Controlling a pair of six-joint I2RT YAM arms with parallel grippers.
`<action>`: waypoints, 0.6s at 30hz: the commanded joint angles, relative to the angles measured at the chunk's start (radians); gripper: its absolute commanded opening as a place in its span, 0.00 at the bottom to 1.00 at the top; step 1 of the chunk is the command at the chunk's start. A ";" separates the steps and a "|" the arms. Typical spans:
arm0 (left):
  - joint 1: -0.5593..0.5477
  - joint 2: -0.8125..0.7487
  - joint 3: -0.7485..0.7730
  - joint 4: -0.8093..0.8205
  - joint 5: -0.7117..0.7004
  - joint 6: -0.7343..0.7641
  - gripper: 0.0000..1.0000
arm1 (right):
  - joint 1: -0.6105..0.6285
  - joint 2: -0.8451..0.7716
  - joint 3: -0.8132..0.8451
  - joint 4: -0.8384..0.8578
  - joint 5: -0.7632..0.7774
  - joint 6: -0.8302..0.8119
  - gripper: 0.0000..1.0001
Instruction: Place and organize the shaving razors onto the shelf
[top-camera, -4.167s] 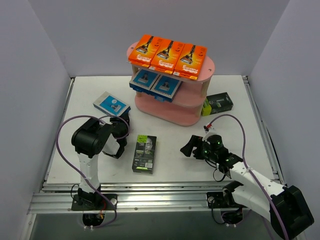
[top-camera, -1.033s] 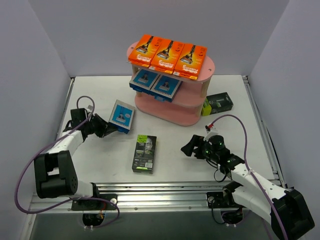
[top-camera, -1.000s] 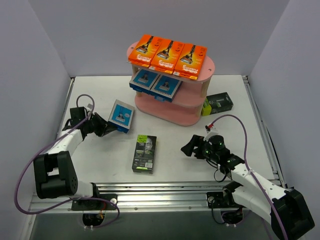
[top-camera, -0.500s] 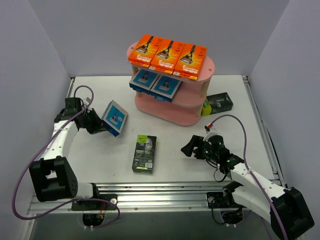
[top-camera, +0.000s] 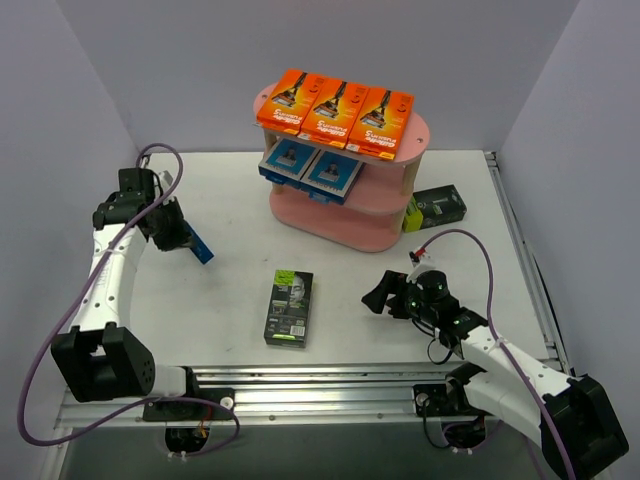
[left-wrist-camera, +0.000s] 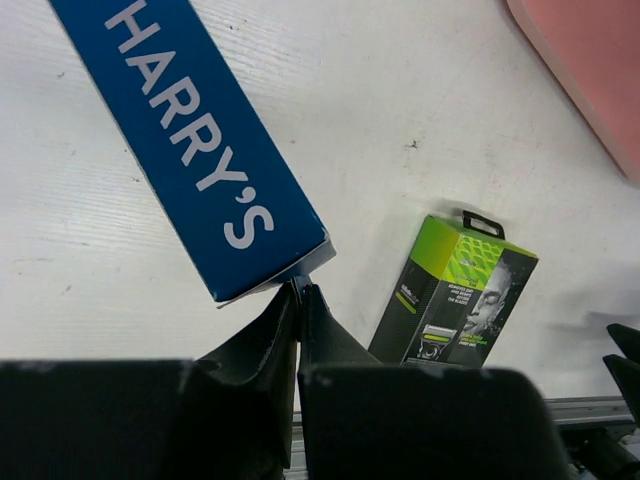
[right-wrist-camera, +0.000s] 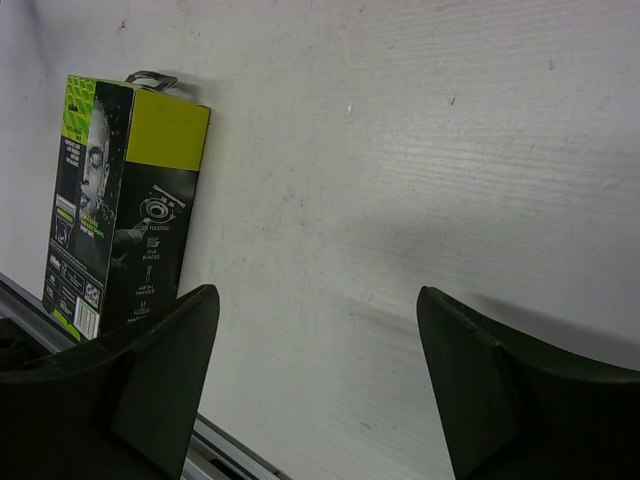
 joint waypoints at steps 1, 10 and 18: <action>-0.047 0.000 0.106 -0.078 -0.089 0.067 0.07 | -0.004 -0.012 -0.002 0.028 0.009 -0.010 0.76; -0.090 0.032 0.149 -0.124 0.027 0.022 0.06 | -0.004 -0.018 -0.004 0.030 0.005 -0.013 0.76; -0.191 0.048 0.203 -0.219 0.010 0.012 0.02 | -0.003 -0.064 -0.018 0.028 0.005 -0.010 0.76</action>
